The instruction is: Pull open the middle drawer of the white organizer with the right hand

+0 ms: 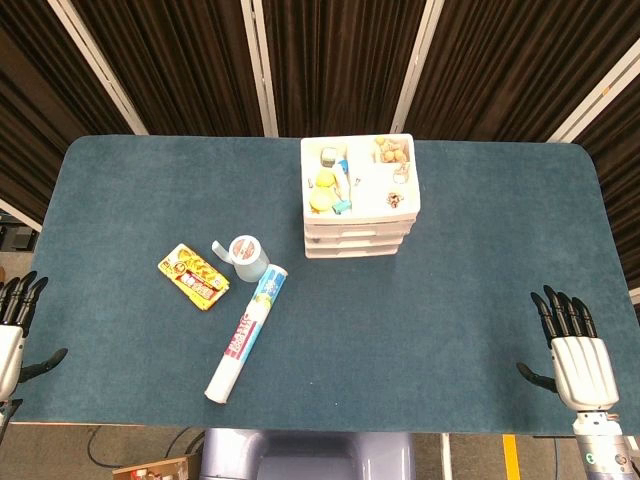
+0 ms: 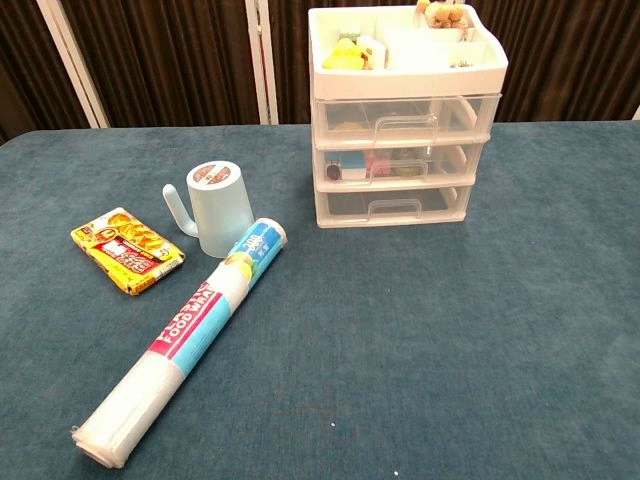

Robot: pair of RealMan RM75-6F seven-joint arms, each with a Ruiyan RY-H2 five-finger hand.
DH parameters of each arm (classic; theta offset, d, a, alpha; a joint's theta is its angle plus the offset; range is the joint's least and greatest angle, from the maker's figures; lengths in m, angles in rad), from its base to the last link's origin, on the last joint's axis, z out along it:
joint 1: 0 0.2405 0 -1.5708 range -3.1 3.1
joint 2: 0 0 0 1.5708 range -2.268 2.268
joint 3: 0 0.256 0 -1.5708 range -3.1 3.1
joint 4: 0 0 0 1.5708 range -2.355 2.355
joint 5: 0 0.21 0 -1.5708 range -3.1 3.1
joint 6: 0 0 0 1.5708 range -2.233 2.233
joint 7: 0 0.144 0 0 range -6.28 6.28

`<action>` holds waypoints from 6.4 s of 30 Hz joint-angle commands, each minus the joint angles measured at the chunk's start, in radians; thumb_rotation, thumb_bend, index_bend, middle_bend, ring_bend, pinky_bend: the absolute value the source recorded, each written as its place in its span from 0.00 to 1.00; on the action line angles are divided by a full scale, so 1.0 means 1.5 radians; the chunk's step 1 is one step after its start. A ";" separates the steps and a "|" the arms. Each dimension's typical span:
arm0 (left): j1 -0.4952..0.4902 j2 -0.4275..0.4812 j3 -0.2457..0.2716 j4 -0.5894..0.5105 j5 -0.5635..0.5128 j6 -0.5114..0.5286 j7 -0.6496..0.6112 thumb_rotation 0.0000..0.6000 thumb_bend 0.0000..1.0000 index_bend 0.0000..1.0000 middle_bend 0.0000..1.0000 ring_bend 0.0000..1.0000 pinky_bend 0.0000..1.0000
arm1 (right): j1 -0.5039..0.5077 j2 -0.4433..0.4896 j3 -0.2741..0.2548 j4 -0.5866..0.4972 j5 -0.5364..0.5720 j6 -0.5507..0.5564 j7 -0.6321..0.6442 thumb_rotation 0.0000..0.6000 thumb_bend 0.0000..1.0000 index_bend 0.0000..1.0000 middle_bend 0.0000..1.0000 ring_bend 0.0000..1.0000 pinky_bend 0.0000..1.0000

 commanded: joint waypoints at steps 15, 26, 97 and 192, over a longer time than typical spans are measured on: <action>-0.002 0.004 0.004 -0.009 0.000 -0.010 0.002 1.00 0.00 0.00 0.00 0.00 0.04 | -0.004 0.001 0.004 -0.006 -0.005 -0.007 0.021 1.00 0.14 0.00 0.00 0.00 0.06; -0.001 0.003 0.005 -0.010 0.009 -0.002 -0.004 1.00 0.00 0.00 0.00 0.00 0.04 | 0.026 0.023 0.022 -0.137 -0.018 -0.040 0.144 1.00 0.43 0.00 0.62 0.61 0.78; -0.014 0.031 -0.006 -0.014 -0.027 -0.037 -0.092 1.00 0.00 0.00 0.00 0.00 0.04 | 0.499 -0.269 0.337 -0.058 0.804 -0.430 0.240 1.00 0.69 0.14 0.81 0.77 0.89; -0.016 0.032 -0.008 -0.025 -0.042 -0.047 -0.082 1.00 0.01 0.00 0.00 0.00 0.04 | 0.454 -0.250 0.231 -0.149 0.569 -0.161 -0.198 1.00 0.68 0.40 0.80 0.76 0.89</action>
